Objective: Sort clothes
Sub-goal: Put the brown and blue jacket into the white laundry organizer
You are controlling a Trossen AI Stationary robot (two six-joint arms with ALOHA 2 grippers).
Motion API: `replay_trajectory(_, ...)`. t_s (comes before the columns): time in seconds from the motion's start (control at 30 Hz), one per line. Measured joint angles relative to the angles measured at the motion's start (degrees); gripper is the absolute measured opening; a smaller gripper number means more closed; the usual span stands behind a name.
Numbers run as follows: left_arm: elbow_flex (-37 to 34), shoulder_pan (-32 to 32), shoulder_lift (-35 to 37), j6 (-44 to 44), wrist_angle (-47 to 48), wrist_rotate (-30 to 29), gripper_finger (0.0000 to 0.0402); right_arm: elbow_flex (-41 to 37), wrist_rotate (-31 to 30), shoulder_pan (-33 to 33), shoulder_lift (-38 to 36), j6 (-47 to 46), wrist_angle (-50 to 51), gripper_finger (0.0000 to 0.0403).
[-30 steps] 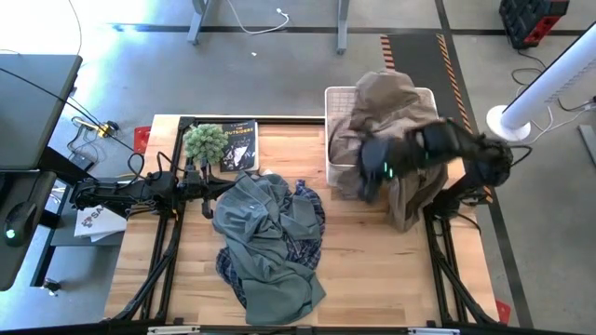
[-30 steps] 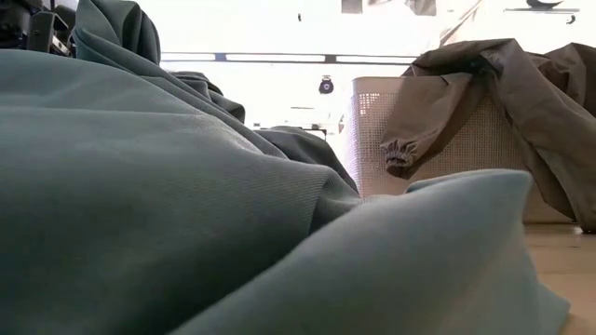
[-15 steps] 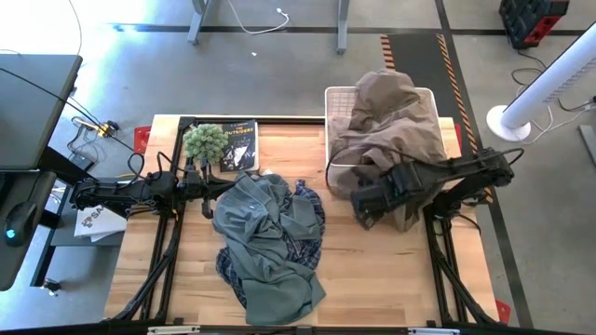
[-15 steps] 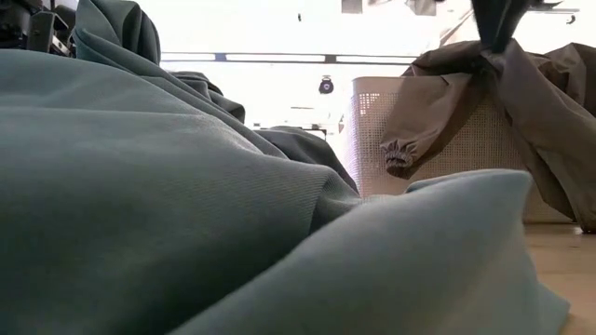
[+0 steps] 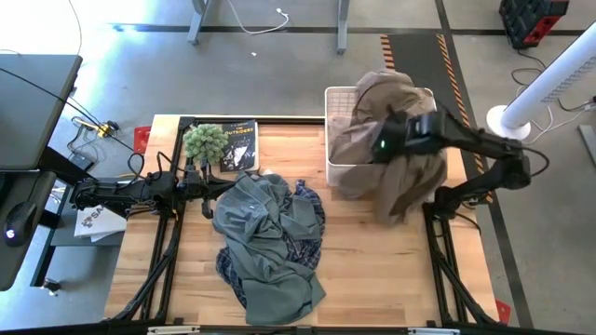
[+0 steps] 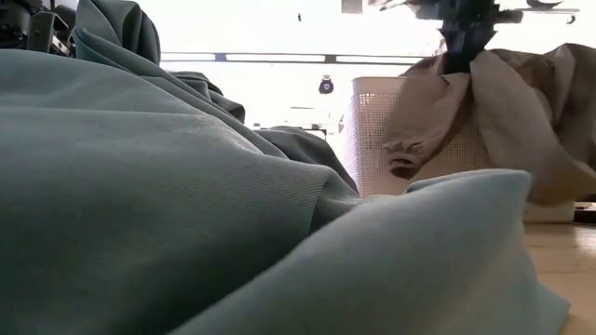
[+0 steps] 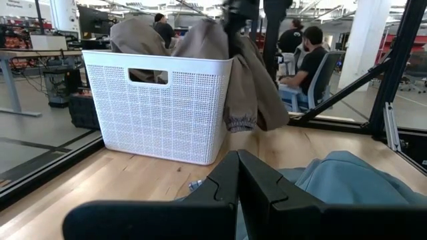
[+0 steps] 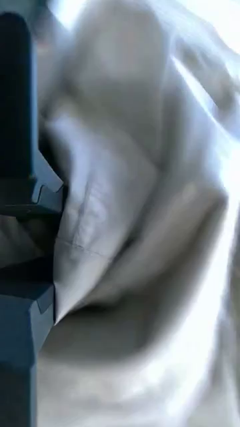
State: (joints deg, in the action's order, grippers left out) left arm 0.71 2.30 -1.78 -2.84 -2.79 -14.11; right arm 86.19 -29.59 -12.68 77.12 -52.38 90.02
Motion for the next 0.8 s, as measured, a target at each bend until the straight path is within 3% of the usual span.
replay_trajectory(0.17, 0.00, -0.02, 0.00, 0.01, 0.00, 0.00, 0.0001, 0.00, 0.97, -12.38, 1.71, 8.19, -2.26, 0.0078)
replay_trajectory(0.37, 0.00, 0.01, 0.00, 0.01, 0.00, 0.00, 0.0001, 0.00, 4.29, -21.73, 8.59, 18.29, -14.12, 0.0078)
replay_trajectory(0.57, 0.00, 0.01, 0.00, 0.01, 0.00, 0.00, 0.0001, 0.00, 11.45, -25.62, 19.65, 25.61, -21.71, 0.0078)
replay_trajectory(0.8, 0.00, -0.01, 0.00, 0.01, 0.00, 0.00, 0.0001, 0.00, 14.64, -26.00, 31.93, 32.37, -22.20, 0.0078)
